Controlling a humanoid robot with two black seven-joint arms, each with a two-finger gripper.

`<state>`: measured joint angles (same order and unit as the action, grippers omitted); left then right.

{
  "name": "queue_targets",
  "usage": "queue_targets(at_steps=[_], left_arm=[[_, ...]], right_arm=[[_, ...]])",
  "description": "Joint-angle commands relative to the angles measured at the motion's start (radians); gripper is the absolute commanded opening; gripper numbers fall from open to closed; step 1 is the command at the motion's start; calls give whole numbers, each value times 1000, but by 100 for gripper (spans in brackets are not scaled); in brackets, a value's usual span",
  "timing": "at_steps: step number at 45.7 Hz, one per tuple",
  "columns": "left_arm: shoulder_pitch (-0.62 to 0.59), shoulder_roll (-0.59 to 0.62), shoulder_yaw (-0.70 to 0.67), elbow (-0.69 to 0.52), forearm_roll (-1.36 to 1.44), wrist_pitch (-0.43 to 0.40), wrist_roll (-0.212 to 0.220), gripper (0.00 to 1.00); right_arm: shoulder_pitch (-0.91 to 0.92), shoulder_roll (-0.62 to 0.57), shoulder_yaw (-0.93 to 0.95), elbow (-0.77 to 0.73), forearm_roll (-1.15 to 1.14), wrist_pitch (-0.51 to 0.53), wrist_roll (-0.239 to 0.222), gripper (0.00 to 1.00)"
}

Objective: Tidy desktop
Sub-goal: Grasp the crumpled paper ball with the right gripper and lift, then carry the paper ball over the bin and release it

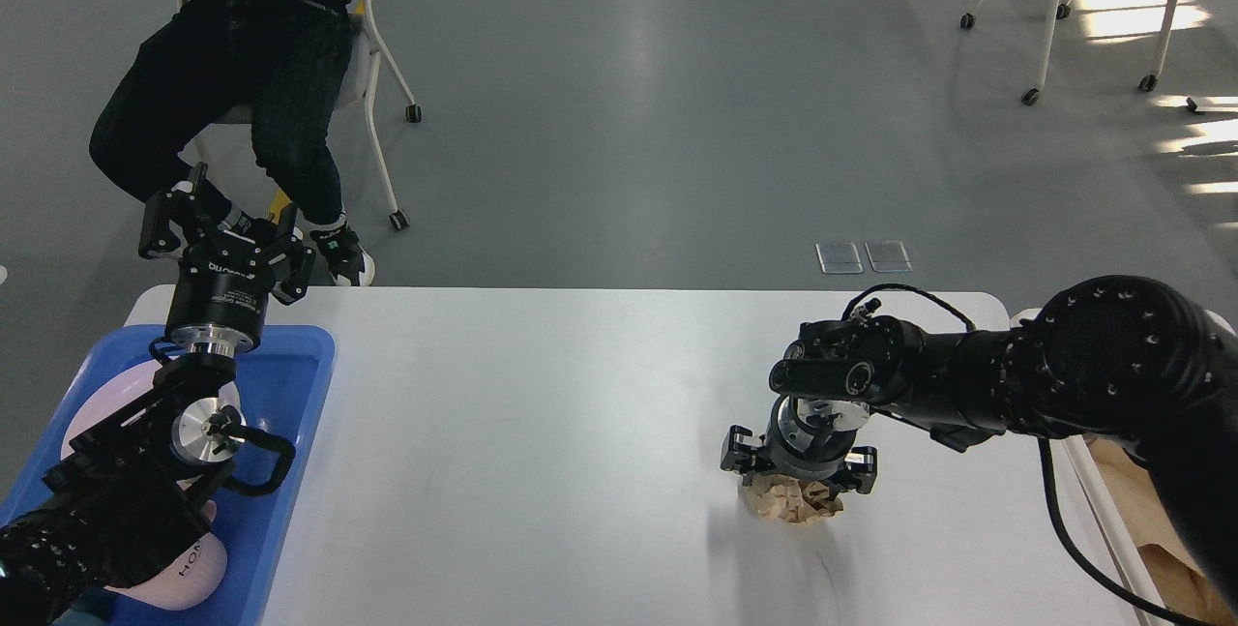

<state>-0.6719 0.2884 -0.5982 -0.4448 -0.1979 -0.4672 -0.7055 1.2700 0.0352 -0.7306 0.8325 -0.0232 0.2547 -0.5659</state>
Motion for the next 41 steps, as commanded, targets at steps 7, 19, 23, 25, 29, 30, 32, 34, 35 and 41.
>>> queue_targets(at_steps=[7,19,23,25,29,30,32,34,35,41], left_arm=[[0,0,0,0,0,-1,-2,97],[0,0,0,0,0,-1,0,97],[0,0,0,0,0,-1,0,97],[0,0,0,0,0,1,0,97],[0,0,0,0,0,-1,0,97],[0,0,0,0,0,1,0,97],[0,0,0,0,0,-1,0,97],[0,0,0,0,0,1,0,97],[0,0,0,0,0,-1,0,97],[0,0,0,0,0,-1,0,97]], right_arm=[[2,-8,-7,36,2,-63,0,49],[83,-87,22,86,9,3,-3,0],[138,-147,45,146,16,40,-3,0],[184,-198,63,186,17,67,-3,0],[255,-284,94,226,19,119,-3,0],[268,-299,99,228,20,132,-3,0],[299,-331,106,231,22,156,-3,0],[333,-362,109,232,25,182,-3,0],[348,-377,111,232,26,195,-3,0],[459,-491,109,232,81,270,-3,0]])
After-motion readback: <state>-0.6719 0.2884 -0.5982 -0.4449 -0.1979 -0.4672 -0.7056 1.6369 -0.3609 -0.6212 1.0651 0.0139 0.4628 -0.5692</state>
